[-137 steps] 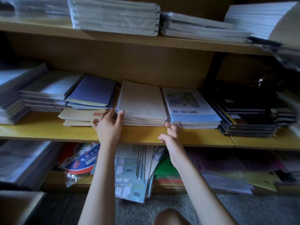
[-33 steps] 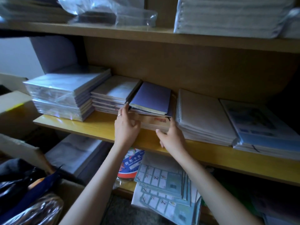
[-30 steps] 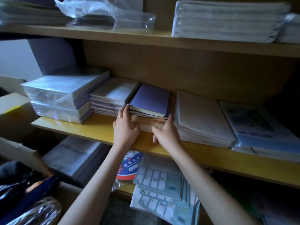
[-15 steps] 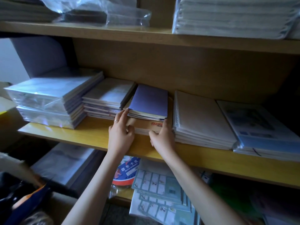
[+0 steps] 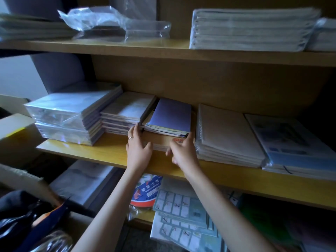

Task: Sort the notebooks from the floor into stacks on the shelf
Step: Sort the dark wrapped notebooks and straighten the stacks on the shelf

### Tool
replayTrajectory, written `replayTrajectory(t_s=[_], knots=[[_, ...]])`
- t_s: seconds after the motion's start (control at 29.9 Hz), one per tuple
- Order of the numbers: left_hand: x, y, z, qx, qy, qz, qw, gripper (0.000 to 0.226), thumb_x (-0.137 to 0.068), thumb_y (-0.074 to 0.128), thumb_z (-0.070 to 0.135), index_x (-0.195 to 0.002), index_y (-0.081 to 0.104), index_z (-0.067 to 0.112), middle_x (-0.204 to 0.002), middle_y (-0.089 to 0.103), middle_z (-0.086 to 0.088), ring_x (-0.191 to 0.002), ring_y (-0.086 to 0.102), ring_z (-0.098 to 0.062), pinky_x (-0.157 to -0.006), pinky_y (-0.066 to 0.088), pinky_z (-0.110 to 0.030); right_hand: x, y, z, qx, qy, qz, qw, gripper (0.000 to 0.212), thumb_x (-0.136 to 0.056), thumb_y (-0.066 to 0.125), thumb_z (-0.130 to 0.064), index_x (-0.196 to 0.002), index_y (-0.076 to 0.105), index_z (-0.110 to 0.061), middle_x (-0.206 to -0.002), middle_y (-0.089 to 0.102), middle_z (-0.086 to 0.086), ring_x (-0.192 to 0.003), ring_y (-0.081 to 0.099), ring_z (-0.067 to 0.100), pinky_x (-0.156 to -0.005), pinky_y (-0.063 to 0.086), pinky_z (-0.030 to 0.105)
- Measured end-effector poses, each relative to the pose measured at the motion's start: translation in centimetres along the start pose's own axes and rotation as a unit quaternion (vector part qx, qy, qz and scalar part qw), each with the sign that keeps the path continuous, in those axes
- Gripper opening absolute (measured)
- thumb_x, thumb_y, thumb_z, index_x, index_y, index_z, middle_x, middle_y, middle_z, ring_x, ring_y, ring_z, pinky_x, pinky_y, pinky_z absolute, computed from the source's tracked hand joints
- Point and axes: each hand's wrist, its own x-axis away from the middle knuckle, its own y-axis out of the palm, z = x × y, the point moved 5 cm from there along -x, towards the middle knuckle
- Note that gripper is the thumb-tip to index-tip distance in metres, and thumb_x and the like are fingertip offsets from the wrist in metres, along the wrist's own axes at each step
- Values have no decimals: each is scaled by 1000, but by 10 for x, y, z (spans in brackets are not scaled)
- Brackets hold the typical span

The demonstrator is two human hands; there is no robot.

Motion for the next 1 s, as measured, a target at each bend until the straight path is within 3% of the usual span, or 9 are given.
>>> replayTrajectory(t_s=[0.1,0.3,0.4,0.5,0.6,0.74,0.84,0.94,1.0], knots=[[-1,1,1,-2,-12,-10,1000,74,-80,52,3,-147,23,14,-152,22,-6,-138,27,-28,-113,21,-43,-14,6,-5,-99,57,-14,993,68,-90,43,-9,-148,8,-8,-66,55,3,-28,33,2,-29,23,14],[5,4,8,-59,47,-7,997,76,-76,50,-2,-147,26,10,-152,27,-10,-140,21,-26,-113,15,-35,-20,11,0,-140,73,5,987,80,-88,41,-4,-149,-6,-23,-63,50,3,-29,31,4,-30,22,15],[9,6,8,-13,24,-12,1000,77,-78,48,0,-149,19,13,-155,18,-6,-138,28,-24,-106,28,-30,-21,16,-2,-114,59,-19,992,79,-88,40,-4,-149,-7,-22,-63,52,4,-26,31,2,-30,22,13],[12,3,7,-28,15,33,999,74,-77,49,1,-146,24,12,-153,22,-6,-126,42,-29,-94,36,-31,-22,19,-4,-112,50,-32,992,82,-88,39,-5,-148,-14,-20,-62,51,4,-27,31,2,-31,22,14],[9,2,7,-92,33,38,994,77,-72,51,3,-145,28,10,-152,28,-6,-132,36,-26,-107,22,-33,-26,16,-2,-101,48,-36,993,81,-86,40,-7,-150,-8,-22,-59,50,3,-34,32,7,-32,22,16],[6,4,9,-117,31,-7,993,84,-71,51,4,-148,20,11,-155,21,-6,-140,25,-22,-111,13,-35,-22,17,3,-52,45,-46,997,83,-86,46,-8,-150,-6,-24,-60,55,3,-35,35,8,-32,26,18],[5,1,12,-61,-10,-24,998,81,-73,47,0,-148,19,13,-155,20,-5,-141,22,-19,-112,9,-36,-11,13,1,69,-32,14,997,84,-86,51,-14,-151,-2,-20,-77,64,5,-53,54,16,-46,46,31],[7,3,17,-56,-15,-39,998,80,-75,47,1,-149,17,13,-156,18,-4,-143,17,-18,-111,9,-36,6,7,-10,291,-194,91,932,71,-89,52,-20,-149,14,-21,-106,62,3,-78,62,20,-59,47,31],[11,7,20,-69,-2,-57,996,80,-74,46,8,-148,17,12,-156,17,-5,-142,19,-19,-111,10,-36,10,6,-16,368,-230,94,896,66,-90,51,-21,-147,18,-21,-128,51,7,-99,61,24,-69,48,33]])
